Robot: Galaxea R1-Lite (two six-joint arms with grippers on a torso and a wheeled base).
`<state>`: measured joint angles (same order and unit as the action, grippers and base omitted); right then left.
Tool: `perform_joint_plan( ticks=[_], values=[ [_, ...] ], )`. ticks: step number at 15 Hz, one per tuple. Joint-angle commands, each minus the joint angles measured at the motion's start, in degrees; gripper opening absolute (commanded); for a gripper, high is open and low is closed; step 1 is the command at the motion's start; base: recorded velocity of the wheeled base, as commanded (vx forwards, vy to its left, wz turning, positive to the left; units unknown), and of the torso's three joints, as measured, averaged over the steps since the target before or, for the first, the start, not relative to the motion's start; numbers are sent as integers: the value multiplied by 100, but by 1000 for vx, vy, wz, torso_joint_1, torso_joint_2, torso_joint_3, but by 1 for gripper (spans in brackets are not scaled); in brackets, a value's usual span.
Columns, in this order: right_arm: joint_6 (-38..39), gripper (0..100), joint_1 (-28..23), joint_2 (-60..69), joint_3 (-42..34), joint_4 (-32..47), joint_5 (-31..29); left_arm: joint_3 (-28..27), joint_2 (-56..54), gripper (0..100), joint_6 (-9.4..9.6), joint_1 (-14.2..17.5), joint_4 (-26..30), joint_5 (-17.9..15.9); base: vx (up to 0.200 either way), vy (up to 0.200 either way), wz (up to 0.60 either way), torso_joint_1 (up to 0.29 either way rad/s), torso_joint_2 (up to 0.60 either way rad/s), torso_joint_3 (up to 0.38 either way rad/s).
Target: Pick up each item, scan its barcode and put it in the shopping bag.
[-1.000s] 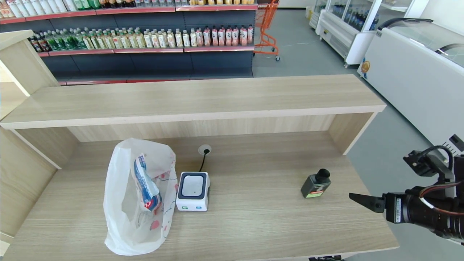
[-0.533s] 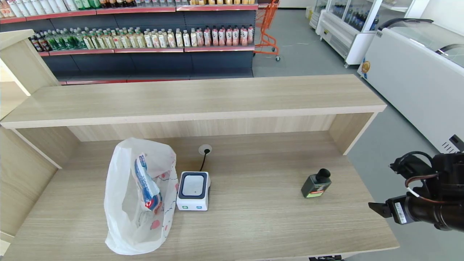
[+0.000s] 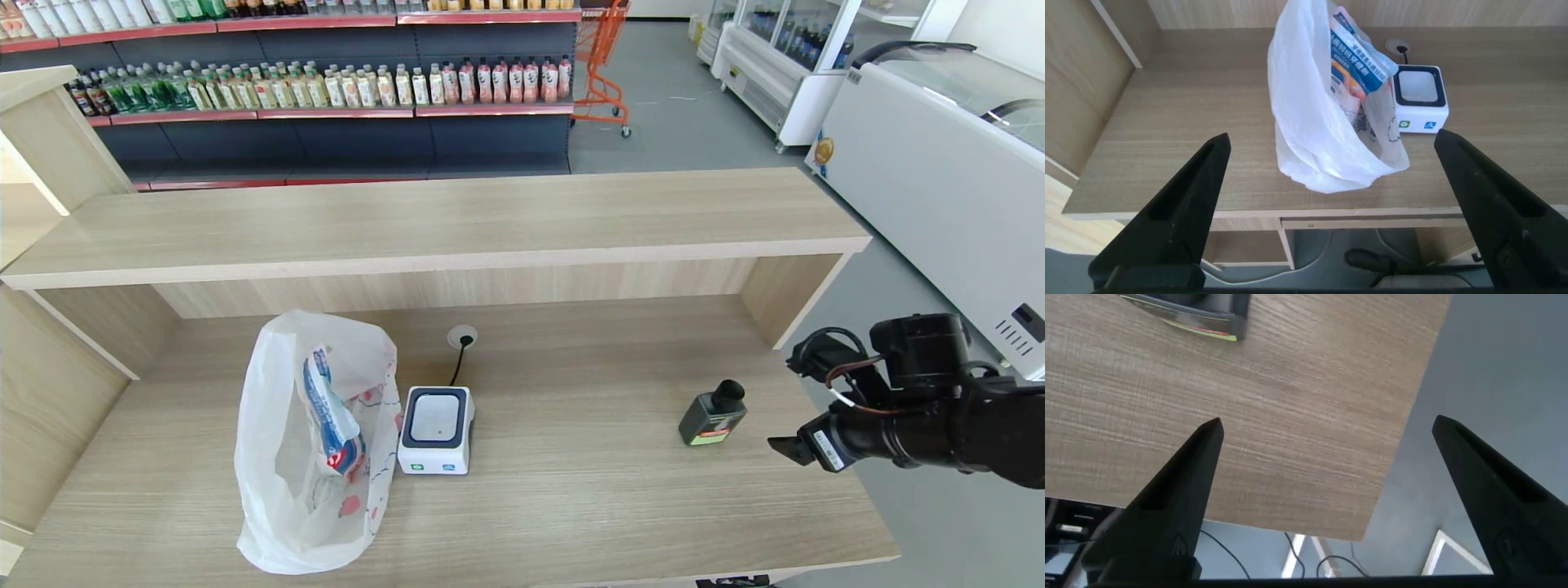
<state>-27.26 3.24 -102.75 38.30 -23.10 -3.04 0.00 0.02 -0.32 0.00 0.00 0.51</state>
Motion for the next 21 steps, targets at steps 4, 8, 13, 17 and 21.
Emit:
perform_joint_plan(
  ticks=[4, 8, 13, 17, 21],
  values=[
    [-930, 100, 159, -843, 336, -291, 576, 0, -2, 100, -3, 0, 0, 2, 0, 0, 0, 0, 0, 0],
    [-1317, 100, 238, -1238, 784, -291, 813, 0, -2, 100, -3, 0, 0, 2, 0, 0, 0, 0, 0, 0],
    [-1308, 100, 405, -1643, 1294, -291, 1139, 0, -2, 100, -3, 0, 0, 2, 0, 0, 0, 0, 0, 0],
    [-1308, 100, 528, -1774, 1390, -291, 1226, 0, -2, 100, -3, 0, 0, 2, 0, 0, 0, 0, 0, 0],
    [-1291, 0, 660, -1897, 1522, -300, 1385, 0, -2, 100, -3, 0, 0, 2, 0, 0, 0, 0, 0, 0]
  ],
)
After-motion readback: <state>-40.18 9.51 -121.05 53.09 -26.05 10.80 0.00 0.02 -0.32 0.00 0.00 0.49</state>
